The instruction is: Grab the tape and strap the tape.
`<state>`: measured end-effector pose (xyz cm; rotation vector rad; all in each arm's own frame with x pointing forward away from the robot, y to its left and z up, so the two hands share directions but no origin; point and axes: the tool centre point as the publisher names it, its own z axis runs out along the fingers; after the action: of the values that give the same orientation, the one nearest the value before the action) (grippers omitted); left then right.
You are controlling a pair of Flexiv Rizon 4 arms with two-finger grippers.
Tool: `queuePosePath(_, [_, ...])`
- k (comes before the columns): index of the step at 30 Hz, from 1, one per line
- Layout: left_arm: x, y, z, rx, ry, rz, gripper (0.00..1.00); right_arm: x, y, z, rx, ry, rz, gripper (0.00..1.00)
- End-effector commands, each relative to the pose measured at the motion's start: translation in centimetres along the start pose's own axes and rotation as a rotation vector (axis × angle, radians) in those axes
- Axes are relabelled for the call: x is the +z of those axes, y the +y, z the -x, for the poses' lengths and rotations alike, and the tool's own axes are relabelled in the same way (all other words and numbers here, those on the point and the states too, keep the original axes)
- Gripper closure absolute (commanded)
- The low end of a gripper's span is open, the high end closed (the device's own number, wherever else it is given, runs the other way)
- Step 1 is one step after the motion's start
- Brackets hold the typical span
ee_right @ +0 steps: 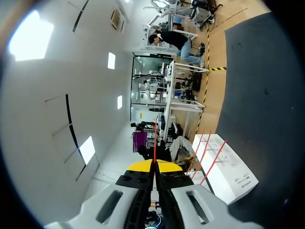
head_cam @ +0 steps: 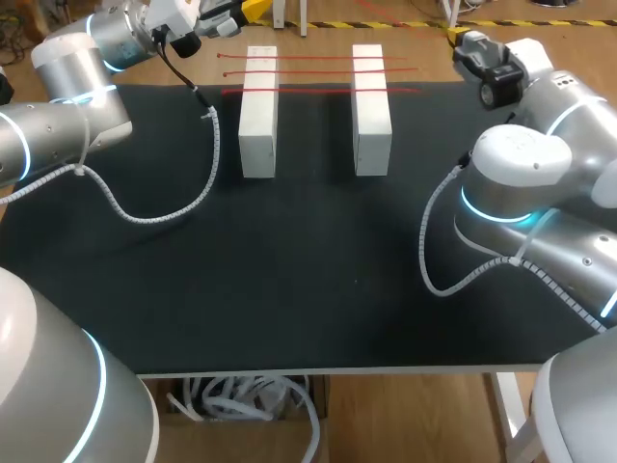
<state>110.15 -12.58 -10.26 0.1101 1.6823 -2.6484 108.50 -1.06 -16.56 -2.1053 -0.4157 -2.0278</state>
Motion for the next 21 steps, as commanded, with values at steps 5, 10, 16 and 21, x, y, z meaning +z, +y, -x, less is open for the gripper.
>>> queuePosePath(5, [-0.2, -0.5, -0.2, 0.010, -0.078, 0.167, 1.00, -0.2, 0.2, 0.0, -0.012, 0.003, -0.013, 1.00])
queuePosePath(10, [-0.5, -1.0, -0.4, -0.045, -0.152, 0.400, 1.00, -0.2, 0.3, 0.1, -0.035, 0.004, -0.014, 1.00])
queuePosePath(16, [-0.2, -0.3, -0.4, -0.136, -0.189, 0.563, 1.00, -0.2, 0.3, 0.2, -0.051, 0.001, -0.018, 1.00])
queuePosePath(21, [0.0, 0.1, -0.5, -0.223, -0.258, 0.781, 1.00, -0.2, 0.1, 0.3, -0.064, 0.001, -0.026, 1.00])
